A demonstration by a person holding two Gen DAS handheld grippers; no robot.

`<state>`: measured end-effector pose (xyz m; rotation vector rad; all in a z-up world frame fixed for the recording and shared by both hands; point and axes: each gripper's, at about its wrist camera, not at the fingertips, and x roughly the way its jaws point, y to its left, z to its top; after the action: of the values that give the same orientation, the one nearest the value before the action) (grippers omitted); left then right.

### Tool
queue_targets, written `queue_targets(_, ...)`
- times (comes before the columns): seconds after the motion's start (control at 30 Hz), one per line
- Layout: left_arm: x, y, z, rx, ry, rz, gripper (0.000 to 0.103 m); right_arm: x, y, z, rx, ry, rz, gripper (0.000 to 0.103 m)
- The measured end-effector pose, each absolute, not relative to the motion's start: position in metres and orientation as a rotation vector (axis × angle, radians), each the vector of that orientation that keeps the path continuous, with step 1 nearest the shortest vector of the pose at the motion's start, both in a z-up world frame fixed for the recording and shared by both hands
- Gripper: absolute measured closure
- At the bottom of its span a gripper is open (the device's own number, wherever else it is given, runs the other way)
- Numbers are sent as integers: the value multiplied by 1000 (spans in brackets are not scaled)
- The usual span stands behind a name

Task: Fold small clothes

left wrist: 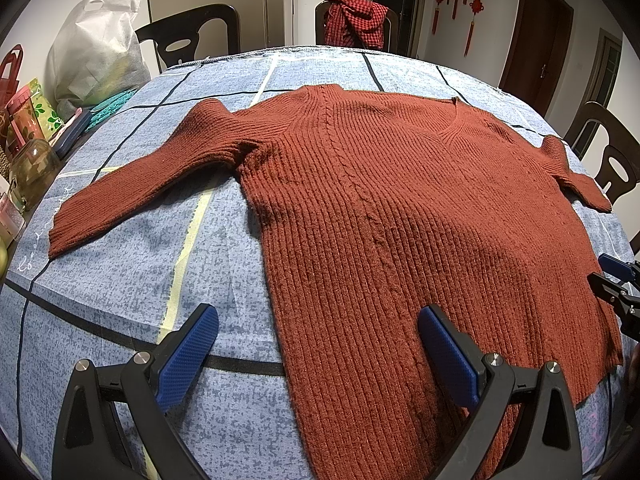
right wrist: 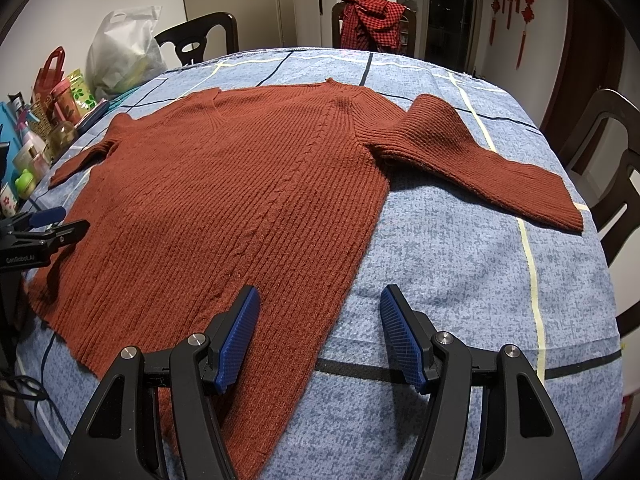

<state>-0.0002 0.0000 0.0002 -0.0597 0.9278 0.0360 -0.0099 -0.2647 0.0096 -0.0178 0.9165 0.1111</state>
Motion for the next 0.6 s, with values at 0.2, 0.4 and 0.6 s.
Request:
queue_targets(0.2, 0, 0, 0, -59, 928, 36, 2, -10, -265, 9, -27, 916, 107, 40)
queue_targets(0.4, 0, 0, 0, -60, 928, 36, 2, -10, -263, 9, -30, 916, 106, 40)
queue_targets(0.6, 0, 0, 0, -59, 928, 36, 2, -10, -264, 9, -30, 916, 105, 40)
